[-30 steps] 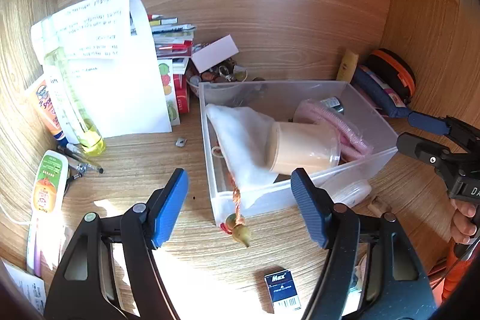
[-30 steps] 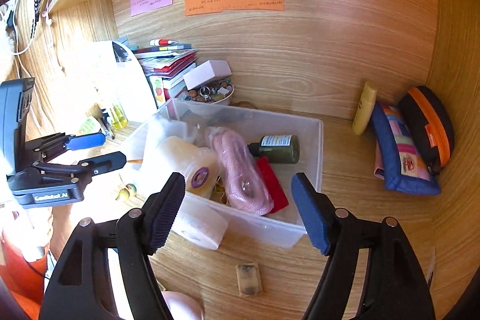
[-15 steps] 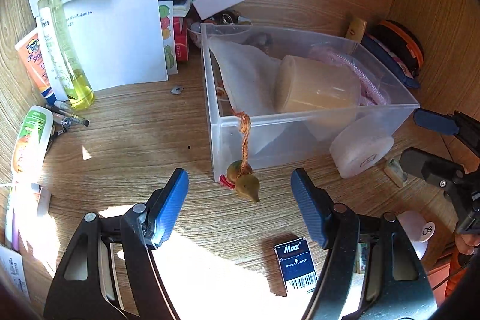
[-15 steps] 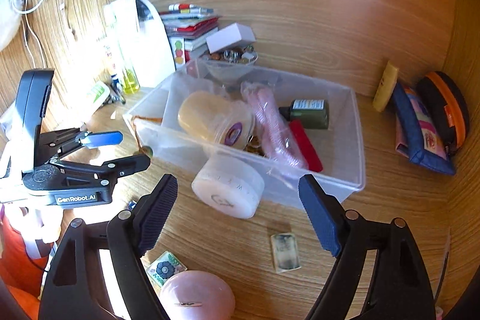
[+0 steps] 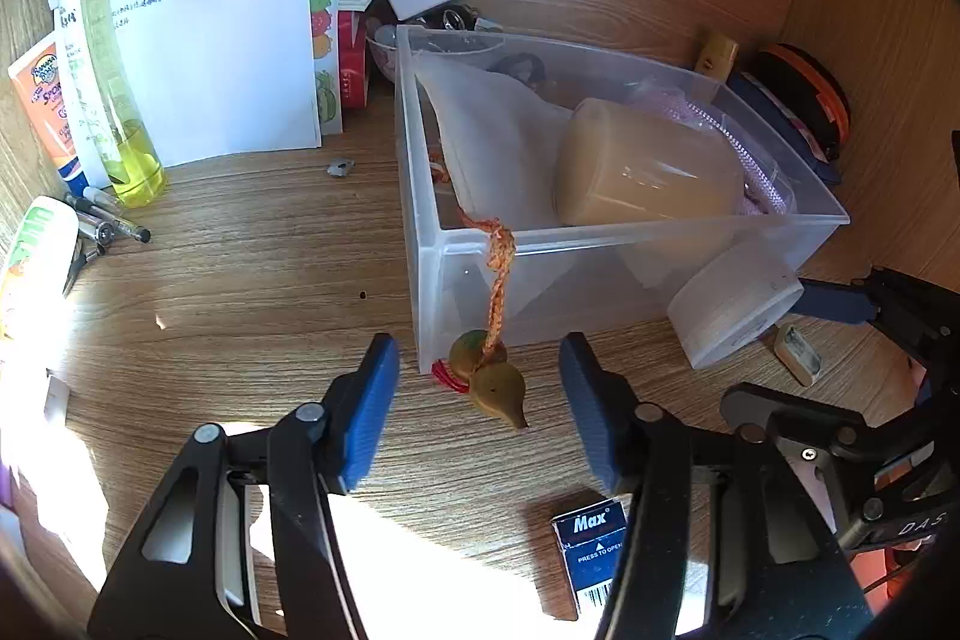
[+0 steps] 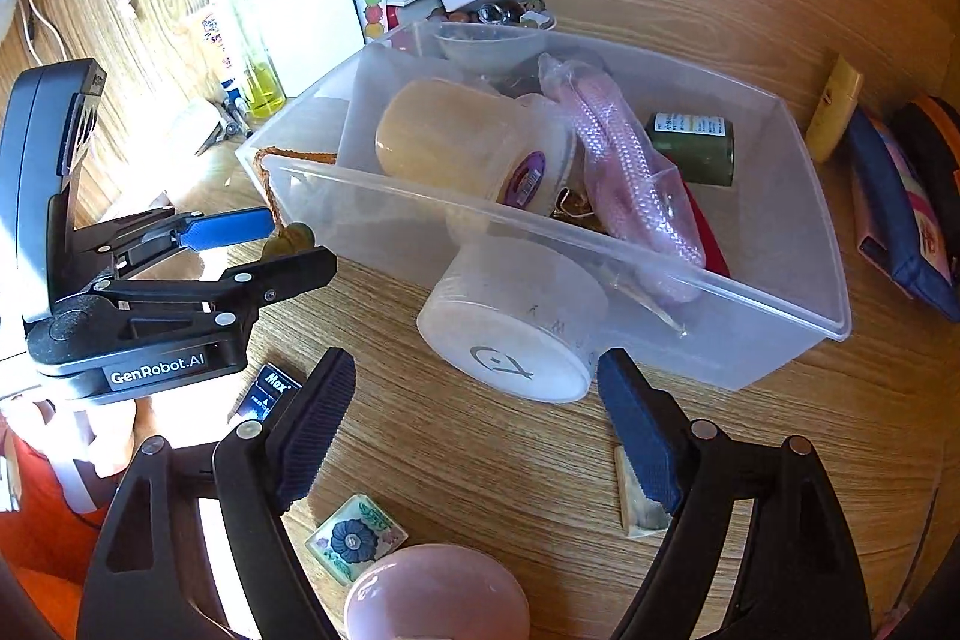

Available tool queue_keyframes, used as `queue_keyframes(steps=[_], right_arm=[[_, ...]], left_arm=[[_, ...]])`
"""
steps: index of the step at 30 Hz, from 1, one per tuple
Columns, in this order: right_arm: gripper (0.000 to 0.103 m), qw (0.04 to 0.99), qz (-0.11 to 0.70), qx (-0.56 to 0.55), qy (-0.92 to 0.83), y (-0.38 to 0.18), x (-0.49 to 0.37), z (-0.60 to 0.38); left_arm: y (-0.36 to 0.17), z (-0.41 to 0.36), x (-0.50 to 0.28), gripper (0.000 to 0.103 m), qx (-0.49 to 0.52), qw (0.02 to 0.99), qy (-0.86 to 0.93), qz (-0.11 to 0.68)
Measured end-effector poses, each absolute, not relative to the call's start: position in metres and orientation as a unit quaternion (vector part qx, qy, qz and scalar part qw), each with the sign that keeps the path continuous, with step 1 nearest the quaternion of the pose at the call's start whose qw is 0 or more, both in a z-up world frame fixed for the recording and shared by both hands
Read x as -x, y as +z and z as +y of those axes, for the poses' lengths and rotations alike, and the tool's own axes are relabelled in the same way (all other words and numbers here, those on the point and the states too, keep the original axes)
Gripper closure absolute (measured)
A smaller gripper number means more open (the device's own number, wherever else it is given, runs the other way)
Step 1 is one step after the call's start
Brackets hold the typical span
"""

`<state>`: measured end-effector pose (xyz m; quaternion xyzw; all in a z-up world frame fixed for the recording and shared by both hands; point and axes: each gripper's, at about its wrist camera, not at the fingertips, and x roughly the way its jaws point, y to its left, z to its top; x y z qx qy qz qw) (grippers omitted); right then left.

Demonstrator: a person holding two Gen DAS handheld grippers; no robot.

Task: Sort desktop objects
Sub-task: 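Grasp the orange-corded charm with left tool while right tool grasps white round container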

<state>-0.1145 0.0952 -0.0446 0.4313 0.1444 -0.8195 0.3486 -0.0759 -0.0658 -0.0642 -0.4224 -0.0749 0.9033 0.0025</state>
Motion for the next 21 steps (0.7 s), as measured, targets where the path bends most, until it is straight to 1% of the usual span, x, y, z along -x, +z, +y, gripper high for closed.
queue_keyframes(steps=[1, 2, 5, 8, 11, 13, 16, 18, 21], right_arm=[[0.022, 0.348, 0.146, -0.431, -0.820, -0.045, 0.115, 0.093], [0.022, 0.347, 0.146, -0.432, -0.820, -0.045, 0.116, 0.092], [0.022, 0.340, 0.151, -0.428, -0.824, -0.045, 0.116, 0.087], [0.022, 0.336, 0.155, -0.423, -0.827, -0.047, 0.115, 0.083], [0.023, 0.331, 0.158, -0.423, -0.828, -0.049, 0.115, 0.079], [0.023, 0.331, 0.160, -0.426, -0.827, -0.051, 0.117, 0.078], [0.023, 0.328, 0.148, -0.430, -0.828, -0.052, 0.122, 0.079], [0.024, 0.326, 0.135, -0.435, -0.829, -0.053, 0.127, 0.082], [0.030, 0.329, 0.128, -0.441, -0.825, -0.055, 0.129, 0.084]], left_arm=[[-0.066, -0.065, 0.078, 0.059, 0.426, 0.006, 0.901, -0.078], [-0.067, -0.066, 0.079, 0.060, 0.428, 0.005, 0.900, -0.080], [-0.067, -0.069, 0.081, 0.061, 0.424, 0.013, 0.901, -0.093], [-0.069, -0.069, 0.082, 0.066, 0.424, 0.011, 0.900, -0.099], [-0.070, -0.068, 0.084, 0.069, 0.428, 0.011, 0.898, -0.102], [-0.072, -0.069, 0.087, 0.070, 0.433, 0.016, 0.895, -0.103], [-0.071, -0.074, 0.084, 0.070, 0.431, 0.013, 0.896, -0.111], [-0.070, -0.079, 0.080, 0.073, 0.427, 0.014, 0.897, -0.115], [-0.069, -0.080, 0.080, 0.075, 0.421, 0.019, 0.899, -0.122]])
